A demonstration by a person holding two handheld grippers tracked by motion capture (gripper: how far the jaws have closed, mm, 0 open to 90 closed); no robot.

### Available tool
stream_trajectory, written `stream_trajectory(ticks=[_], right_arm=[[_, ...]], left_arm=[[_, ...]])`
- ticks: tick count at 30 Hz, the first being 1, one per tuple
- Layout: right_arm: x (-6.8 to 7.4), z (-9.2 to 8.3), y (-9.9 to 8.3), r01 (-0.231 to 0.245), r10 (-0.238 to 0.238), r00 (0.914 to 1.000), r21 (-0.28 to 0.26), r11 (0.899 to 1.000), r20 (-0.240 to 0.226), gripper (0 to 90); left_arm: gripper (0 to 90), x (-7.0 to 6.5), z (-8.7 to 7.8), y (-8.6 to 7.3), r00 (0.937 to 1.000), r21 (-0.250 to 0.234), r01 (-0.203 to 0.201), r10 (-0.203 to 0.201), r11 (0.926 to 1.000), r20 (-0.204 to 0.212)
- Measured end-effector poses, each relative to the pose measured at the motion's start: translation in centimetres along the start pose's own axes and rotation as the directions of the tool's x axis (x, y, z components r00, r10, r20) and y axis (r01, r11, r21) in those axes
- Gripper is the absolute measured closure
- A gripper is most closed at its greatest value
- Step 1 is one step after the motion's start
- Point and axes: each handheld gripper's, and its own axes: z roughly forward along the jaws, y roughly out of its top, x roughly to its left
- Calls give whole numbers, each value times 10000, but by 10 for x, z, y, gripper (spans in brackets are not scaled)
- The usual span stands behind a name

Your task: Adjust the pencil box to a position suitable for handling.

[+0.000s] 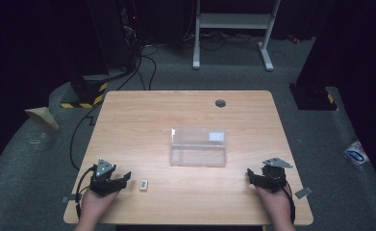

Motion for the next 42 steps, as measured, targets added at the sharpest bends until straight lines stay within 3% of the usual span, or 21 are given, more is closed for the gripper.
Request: stream_trajectory(ticks=[5,6,12,16,21,23,30,38,42], right_arm=[[0,0,0,-1,1,10000,2,10000,1,195],[0,0,0,-1,1,10000,1,10000,1,195],[0,0,0,2,-2,10000,-2,10000,12,196],[0,0,0,6,-6,10000,-3,10000,11,197],[0,0,0,6,-6,10000,-2,10000,22,197],[0,0,0,9,-9,10000,-3,10000,22,198],[0,0,0,10,-10,10000,-2,10000,26,198],[1,0,0,-1,1,10000,-15,10000,46,200],[1,0,0,-17,17,10000,-19,10000,74,201]], left_arm=[[315,-19,-5,2,9990,-48,-365,366,9993,247],[320,-30,-6,1,9980,-2,-474,474,9989,423],[350,-54,-6,-2,9947,211,-685,667,9974,788],[428,-70,-2,-4,9912,436,-1032,991,9937,877],[508,-75,-1,-8,9916,587,-1063,1014,9926,807],[582,-76,-1,-9,9914,603,-1072,1020,9924,823],[670,-76,1,-10,9895,526,-1289,1248,9903,735],[677,-72,7,-8,9891,315,-1320,1295,9908,699],[676,-68,14,-4,9903,131,-1143,1129,9934,804]])
